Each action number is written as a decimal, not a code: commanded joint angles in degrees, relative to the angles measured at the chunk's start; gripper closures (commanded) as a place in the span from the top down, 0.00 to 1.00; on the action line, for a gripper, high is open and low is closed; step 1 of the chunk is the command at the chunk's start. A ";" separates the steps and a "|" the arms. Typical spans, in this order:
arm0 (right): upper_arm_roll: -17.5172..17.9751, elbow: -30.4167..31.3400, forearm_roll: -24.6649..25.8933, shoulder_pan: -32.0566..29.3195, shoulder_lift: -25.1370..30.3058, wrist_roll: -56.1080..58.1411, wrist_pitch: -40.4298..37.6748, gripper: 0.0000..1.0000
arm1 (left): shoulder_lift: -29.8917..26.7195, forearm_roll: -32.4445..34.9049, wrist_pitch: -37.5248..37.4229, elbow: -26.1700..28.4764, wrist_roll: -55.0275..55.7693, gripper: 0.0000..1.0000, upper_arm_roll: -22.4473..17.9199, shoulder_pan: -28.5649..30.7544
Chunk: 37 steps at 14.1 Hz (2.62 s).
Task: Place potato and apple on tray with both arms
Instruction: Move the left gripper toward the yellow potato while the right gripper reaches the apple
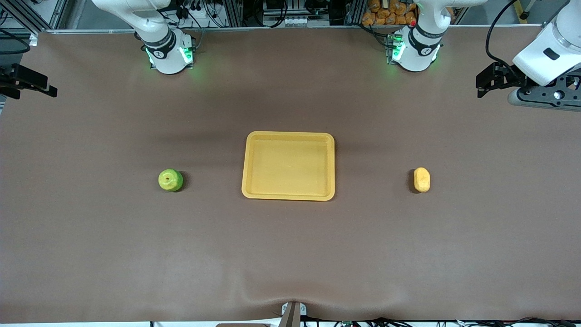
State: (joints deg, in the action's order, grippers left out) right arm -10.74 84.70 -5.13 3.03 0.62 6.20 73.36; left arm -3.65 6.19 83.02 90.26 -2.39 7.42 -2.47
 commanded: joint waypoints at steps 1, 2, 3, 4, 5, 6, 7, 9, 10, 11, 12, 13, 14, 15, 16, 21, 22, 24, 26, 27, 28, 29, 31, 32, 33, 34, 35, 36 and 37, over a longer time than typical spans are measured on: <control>-1.39 0.02 -0.67 1.63 0.09 -0.84 -0.32 1.00 | 0.05 0.66 -0.84 -0.61 -0.07 1.00 1.53 0.10; -1.39 0.02 -0.67 1.63 0.09 -0.84 -0.32 1.00 | 0.05 0.66 -0.84 -0.61 0.02 1.00 1.63 0.10; -1.39 0.02 -0.67 1.63 0.09 -0.84 -0.32 1.00 | 0.05 0.66 -0.84 -0.61 0.19 1.00 1.63 0.19; -1.39 0.02 -0.67 1.63 0.09 -0.75 -0.32 1.00 | 0.22 0.66 -0.84 -0.61 0.28 1.00 1.63 0.19; -1.39 0.02 -0.67 1.63 0.09 -0.84 -0.41 1.00 | 0.22 0.66 -0.84 -0.78 0.11 1.00 1.63 0.19; -1.39 0.02 -0.67 1.63 0.09 -0.84 -0.41 1.00 | 0.31 0.57 -0.84 -0.78 0.19 1.00 1.63 0.28; -1.39 0.02 -0.67 1.63 0.09 -0.84 -0.41 1.00 | 0.57 0.31 -0.84 -0.70 0.19 1.00 1.54 0.45; -1.39 0.02 -0.67 1.54 0.00 -0.84 -0.32 1.00 | 1.80 0.31 -0.84 -0.61 0.54 1.00 1.54 0.10; -1.39 -0.15 -0.67 1.45 0.00 -0.75 -0.24 1.00 | 2.67 0.31 -0.84 -0.70 0.80 1.00 1.54 0.10; -1.39 -0.24 -0.67 1.19 -0.17 -0.75 -0.15 1.00 | 3.64 0.48 -0.84 -1.13 1.42 1.00 1.54 0.01; -1.39 -0.41 -0.67 1.19 -0.35 -0.75 -0.15 1.00 | 4.96 0.66 -0.84 -1.83 2.81 1.00 1.54 0.01; -1.39 -0.42 -0.67 1.19 -0.53 -0.84 -0.06 1.00 | 5.75 1.01 -0.84 -3.23 4.13 1.00 1.54 0.01; -1.39 -1.02 -0.58 1.36 -1.75 -0.75 -0.23 1.00 | 5.76 1.19 -0.75 -3.33 4.15 1.00 1.54 0.27; -1.39 -3.03 -0.49 1.36 -3.15 -0.57 -0.41 1.00 | 5.93 1.19 -0.67 -3.33 3.97 1.00 1.45 0.54; -1.39 -5.14 -0.58 1.36 -4.38 -0.49 -0.76 1.00 | 6.46 1.19 -0.58 -3.33 4.15 1.00 1.28 0.98; -1.21 -5.95 -0.49 0.92 -6.85 -0.40 -0.76 1.00 | 11.65 0.40 6.42 1.65 2.04 1.00 0.84 6.59; -1.21 -6.04 -0.49 1.01 -7.38 -0.40 -0.76 1.00 | 11.65 0.40 10.80 4.90 2.04 1.00 0.84 7.21; -1.21 -5.95 -0.41 0.92 -7.91 -0.31 -0.68 1.00 | 11.65 0.40 17.15 10.00 2.04 1.00 0.84 7.31; -1.21 -5.86 -0.41 0.75 -10.53 -0.22 -0.76 1.00 | 12.08 0.57 21.64 13.52 2.04 1.00 0.84 7.22; -1.30 -5.86 -0.41 0.75 -10.72 -0.13 -0.68 1.00 | 12.17 0.57 23.75 15.11 2.04 1.00 0.84 7.22; -1.21 -5.86 -0.23 0.83 -10.90 -0.05 -0.33 1.00 | 12.26 0.57 25.77 16.52 2.04 1.00 0.84 7.48; -1.21 -5.86 0.29 1.10 -11.25 -0.05 -0.41 1.00 | 12.79 0.57 27.44 17.05 2.04 1.00 0.92 8.35; -1.21 -5.69 0.47 1.10 -12.30 -0.13 -0.76 1.00 | 15.68 0.49 30.17 16.62 2.30 1.00 0.93 8.19; -1.30 -5.78 1.08 1.19 -12.91 -0.13 -0.59 1.00 | 16.73 0.49 31.66 16.71 2.39 1.00 0.84 8.19; -1.21 -5.78 1.87 1.27 -13.62 -0.13 -0.50 1.00 | 17.79 0.49 32.98 16.71 2.65 1.00 0.84 8.27; -1.30 -5.86 1.97 1.19 -13.97 -0.05 -0.41 1.00 | 18.84 0.49 34.04 16.71 3.18 1.00 0.84 8.27; -1.30 -5.78 1.97 1.19 -14.24 -0.13 -0.24 1.00 | 19.46 0.49 34.75 16.71 3.62 1.00 0.84 7.84; -1.21 -5.52 1.79 1.19 -14.76 -0.22 -0.41 1.00 | 19.91 0.49 35.28 16.71 4.23 1.00 0.92 7.83; -1.21 -5.34 1.70 1.36 -15.38 -0.66 -0.41 1.00 | 20.69 0.49 36.15 16.79 4.84 1.00 1.01 7.83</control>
State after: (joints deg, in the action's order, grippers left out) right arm -11.19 80.47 -4.15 3.26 -13.23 6.21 73.60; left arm 16.35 6.28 117.77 107.02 0.70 8.10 5.39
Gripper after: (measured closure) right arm 0.000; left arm 0.000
